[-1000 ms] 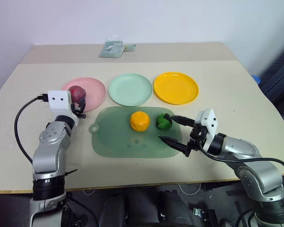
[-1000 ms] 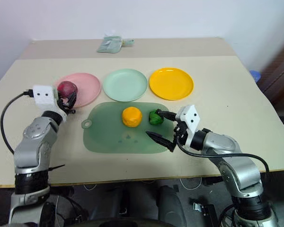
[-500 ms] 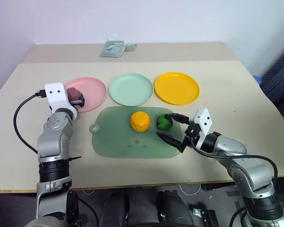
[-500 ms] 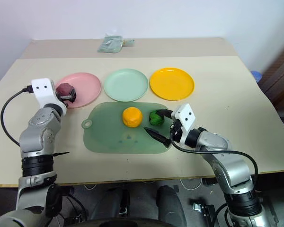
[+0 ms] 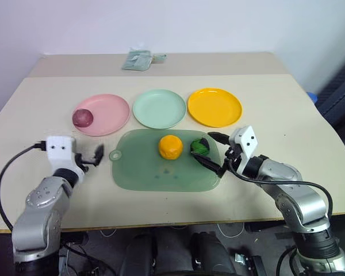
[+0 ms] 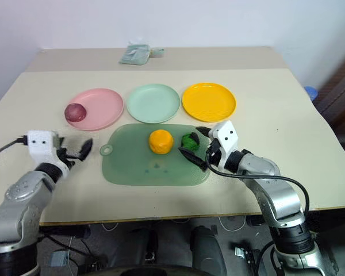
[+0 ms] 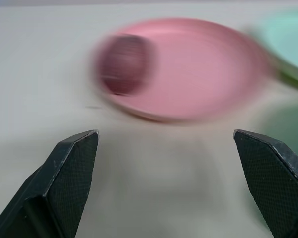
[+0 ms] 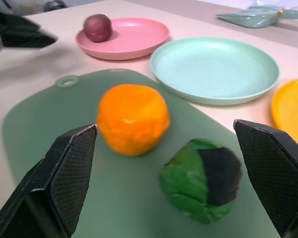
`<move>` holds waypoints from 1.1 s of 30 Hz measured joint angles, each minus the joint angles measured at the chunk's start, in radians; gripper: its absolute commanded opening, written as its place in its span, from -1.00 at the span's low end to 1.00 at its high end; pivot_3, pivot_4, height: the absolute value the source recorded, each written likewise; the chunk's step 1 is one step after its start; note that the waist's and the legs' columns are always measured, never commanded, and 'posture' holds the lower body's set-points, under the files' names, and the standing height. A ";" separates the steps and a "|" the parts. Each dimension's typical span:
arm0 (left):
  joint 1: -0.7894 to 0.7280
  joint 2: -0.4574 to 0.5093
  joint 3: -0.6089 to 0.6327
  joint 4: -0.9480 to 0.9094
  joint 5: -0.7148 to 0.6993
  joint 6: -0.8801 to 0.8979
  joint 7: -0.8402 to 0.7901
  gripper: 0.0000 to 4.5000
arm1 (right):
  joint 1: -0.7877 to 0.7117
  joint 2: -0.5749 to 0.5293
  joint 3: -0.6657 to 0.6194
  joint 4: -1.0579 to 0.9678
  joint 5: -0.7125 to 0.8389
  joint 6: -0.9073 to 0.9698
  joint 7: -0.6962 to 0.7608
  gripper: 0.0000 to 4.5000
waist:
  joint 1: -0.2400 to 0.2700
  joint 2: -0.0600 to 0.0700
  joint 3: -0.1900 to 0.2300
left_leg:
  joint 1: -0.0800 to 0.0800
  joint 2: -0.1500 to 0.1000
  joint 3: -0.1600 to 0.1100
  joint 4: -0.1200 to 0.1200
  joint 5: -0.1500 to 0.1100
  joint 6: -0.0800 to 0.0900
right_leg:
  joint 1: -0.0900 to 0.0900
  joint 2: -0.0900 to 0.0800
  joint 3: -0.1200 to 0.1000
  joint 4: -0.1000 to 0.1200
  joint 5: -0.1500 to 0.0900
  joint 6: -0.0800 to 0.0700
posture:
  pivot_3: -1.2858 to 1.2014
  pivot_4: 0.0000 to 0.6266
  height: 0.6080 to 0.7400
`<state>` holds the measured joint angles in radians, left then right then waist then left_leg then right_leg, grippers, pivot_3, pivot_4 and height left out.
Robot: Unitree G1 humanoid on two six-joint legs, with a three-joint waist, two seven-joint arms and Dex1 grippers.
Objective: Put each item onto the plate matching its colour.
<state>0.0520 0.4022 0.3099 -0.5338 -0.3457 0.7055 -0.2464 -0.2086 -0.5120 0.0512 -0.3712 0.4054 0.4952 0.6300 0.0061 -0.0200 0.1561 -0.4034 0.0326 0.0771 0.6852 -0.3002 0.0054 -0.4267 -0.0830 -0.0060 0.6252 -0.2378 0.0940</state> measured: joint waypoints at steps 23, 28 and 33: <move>0.189 0.180 -0.161 -0.142 -0.080 -0.123 -0.342 0.97 | -0.175 0.023 0.127 0.101 -0.109 0.041 0.064 1.00 | -0.024 0.002 0.001 | -0.001 0.001 0.000 -0.001 0.000 0.000 | -0.002 0.002 0.000 0.000 0.000 0.000 | 0.03 -0.52 1.00; 0.231 0.196 -0.084 -0.136 -0.094 -0.161 -0.381 0.97 | -0.294 0.087 0.199 0.109 -0.121 0.162 0.038 1.00 | -0.023 0.003 0.001 | -0.001 0.001 0.000 -0.001 0.000 0.000 | -0.002 0.001 0.001 0.001 0.000 0.000 | 0.03 -0.52 1.00; 0.267 0.198 -0.052 -0.135 -0.101 -0.192 -0.401 0.97 | -0.335 0.114 0.255 0.144 -0.169 0.219 0.007 1.00 | -0.019 0.003 0.001 | -0.003 0.000 0.001 -0.001 0.000 0.000 | -0.003 -0.001 0.000 -0.001 0.000 0.000 | 0.03 -0.52 1.00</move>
<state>0.3191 0.6002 0.2575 -0.6688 -0.4469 0.5137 -0.6474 -0.5439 -0.3983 0.3065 -0.2274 0.2365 0.7143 0.6370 -0.0133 -0.0174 0.1575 -0.4060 0.0326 0.0776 0.6846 -0.3003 0.0058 -0.4295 -0.0840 -0.0057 0.6239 -0.2378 0.0936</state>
